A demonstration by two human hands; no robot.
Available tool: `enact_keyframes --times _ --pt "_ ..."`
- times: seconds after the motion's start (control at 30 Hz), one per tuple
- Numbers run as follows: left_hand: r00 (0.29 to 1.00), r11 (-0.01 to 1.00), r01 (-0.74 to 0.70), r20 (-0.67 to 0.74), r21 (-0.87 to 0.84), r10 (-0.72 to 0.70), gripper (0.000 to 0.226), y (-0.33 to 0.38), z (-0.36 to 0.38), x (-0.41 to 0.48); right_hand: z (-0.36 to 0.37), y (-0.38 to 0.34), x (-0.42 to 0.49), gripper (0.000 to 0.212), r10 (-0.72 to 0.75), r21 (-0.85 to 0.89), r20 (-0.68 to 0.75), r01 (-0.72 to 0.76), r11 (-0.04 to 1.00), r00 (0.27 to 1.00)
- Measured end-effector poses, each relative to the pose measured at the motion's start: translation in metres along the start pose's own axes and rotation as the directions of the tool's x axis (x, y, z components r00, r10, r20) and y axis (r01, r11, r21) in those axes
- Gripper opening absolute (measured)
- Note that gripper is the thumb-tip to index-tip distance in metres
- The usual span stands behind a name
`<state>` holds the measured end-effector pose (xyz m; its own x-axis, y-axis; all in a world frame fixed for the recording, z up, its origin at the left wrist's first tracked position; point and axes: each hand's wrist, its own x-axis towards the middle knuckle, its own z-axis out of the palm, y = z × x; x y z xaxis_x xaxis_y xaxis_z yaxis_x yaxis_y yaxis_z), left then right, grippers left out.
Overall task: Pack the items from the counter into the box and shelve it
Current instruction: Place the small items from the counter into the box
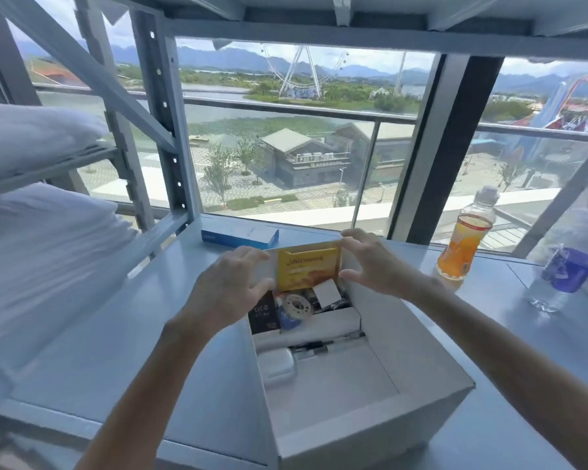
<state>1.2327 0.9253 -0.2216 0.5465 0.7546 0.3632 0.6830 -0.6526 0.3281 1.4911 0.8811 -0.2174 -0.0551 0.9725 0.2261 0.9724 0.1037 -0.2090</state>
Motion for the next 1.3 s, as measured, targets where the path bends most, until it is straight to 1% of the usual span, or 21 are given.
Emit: enact_keyframes --times 0.07,0.13,0.2,0.3,0.37,0.43,0.47,0.57,0.63,0.73,0.8,0.83,0.9,0.97,1.03,1.13,1.2,1.23,1.27,1.3 --pt "0.996 0.998 0.005 0.091 -0.065 0.001 0.053 -0.022 0.012 0.011 0.009 0.001 0.016 0.067 0.125 -0.016 0.078 -0.124 0.992 0.989" --pt "0.993 0.986 -0.04 0.105 -0.159 0.058 0.057 -0.037 0.023 0.021 0.014 0.008 0.02 0.073 0.184 -0.015 0.109 -0.184 0.983 0.977" --pt "0.993 0.963 -0.102 0.033 -0.248 0.114 0.05 -0.047 0.031 0.033 0.015 0.015 0.016 0.074 0.203 0.021 0.082 -0.206 0.978 0.976" --pt "0.983 0.903 -0.183 -0.096 -0.388 0.158 0.03 -0.06 0.035 0.056 0.015 0.024 0.011 0.072 0.231 0.036 0.041 -0.233 0.972 0.972" --pt "0.973 0.876 -0.226 -0.143 -0.425 0.182 0.024 -0.069 0.039 0.076 0.012 0.029 0.007 0.073 0.281 0.026 0.025 -0.281 0.959 0.959" --pt "0.971 0.9 -0.234 -0.132 -0.367 0.199 0.027 -0.082 0.048 0.1 0.009 0.033 0.0 0.073 0.327 0.005 0.01 -0.327 0.945 0.945" --pt "0.975 0.927 -0.221 -0.091 -0.303 0.203 0.032 -0.091 0.054 0.113 0.007 0.035 -0.003 0.073 0.354 -0.005 0.005 -0.354 0.935 0.935" --pt "0.978 0.988 -0.137 0.15 -0.072 0.146 0.051 -0.117 0.08 0.151 0.001 0.047 -0.016 0.074 0.448 -0.021 -0.015 -0.448 0.894 0.894" --pt "0.951 0.993 -0.105 0.297 0.05 0.085 0.062 -0.134 0.097 0.169 -0.003 0.055 -0.026 0.074 0.515 -0.027 -0.033 -0.516 0.856 0.856" --pt "0.908 0.972 -0.11 0.419 0.207 0.014 0.071 -0.157 0.122 0.184 -0.007 0.068 -0.04 0.07 0.584 -0.045 -0.083 -0.589 0.807 0.807" --pt "0.901 0.949 -0.117 0.434 0.291 -0.022 0.072 -0.169 0.136 0.188 -0.008 0.072 -0.045 0.065 0.614 -0.06 -0.111 -0.622 0.78 0.781" --pt "0.906 0.947 -0.106 0.421 0.303 -0.033 0.073 -0.172 0.143 0.189 -0.008 0.073 -0.047 0.065 0.63 -0.062 -0.125 -0.64 0.766 0.767" --pt "0.933 0.959 -0.072 0.359 0.273 -0.032 0.071 -0.171 0.151 0.186 -0.005 0.074 -0.047 0.068 0.656 -0.056 -0.127 -0.666 0.744 0.744" --pt "0.956 0.972 -0.073 0.293 0.223 0.004 0.069 -0.164 0.152 0.174 -0.003 0.074 -0.044 0.07 0.664 -0.049 -0.121 -0.672 0.739 0.738" --pt "0.965 0.975 -0.087 0.259 0.203 0.032 0.066 -0.152 0.15 0.151 -0.002 0.074 -0.041 0.068 0.645 -0.052 -0.115 -0.653 0.756 0.756" --pt "0.966 0.951 -0.193 0.218 0.243 0.14 0.056 -0.131 0.139 0.113 -0.003 0.069 -0.039 0.063 0.597 -0.088 -0.158 -0.613 0.785 0.787" --pt "0.957 0.944 -0.244 0.212 0.224 0.197 0.052 -0.128 0.127 0.104 -0.004 0.062 -0.036 0.057 0.55 -0.114 -0.198 -0.576 0.809 0.811" --pt "0.952 0.945 -0.254 0.226 0.205 0.207 0.058 -0.13 0.119 0.104 -0.005 0.056 -0.034 0.054 0.52 -0.122 -0.214 -0.551 0.826 0.827" --pt "0.94 0.94 -0.269 0.268 0.209 0.21 0.07 -0.136 0.113 0.107 -0.006 0.049 -0.031 0.051 0.484 -0.12 -0.224 -0.516 0.848 0.846" --pt "0.918 0.933 -0.283 0.344 0.221 0.197 0.085 -0.142 0.106 0.11 -0.007 0.041 -0.028 0.049 0.442 -0.11 -0.223 -0.473 0.874 0.869"
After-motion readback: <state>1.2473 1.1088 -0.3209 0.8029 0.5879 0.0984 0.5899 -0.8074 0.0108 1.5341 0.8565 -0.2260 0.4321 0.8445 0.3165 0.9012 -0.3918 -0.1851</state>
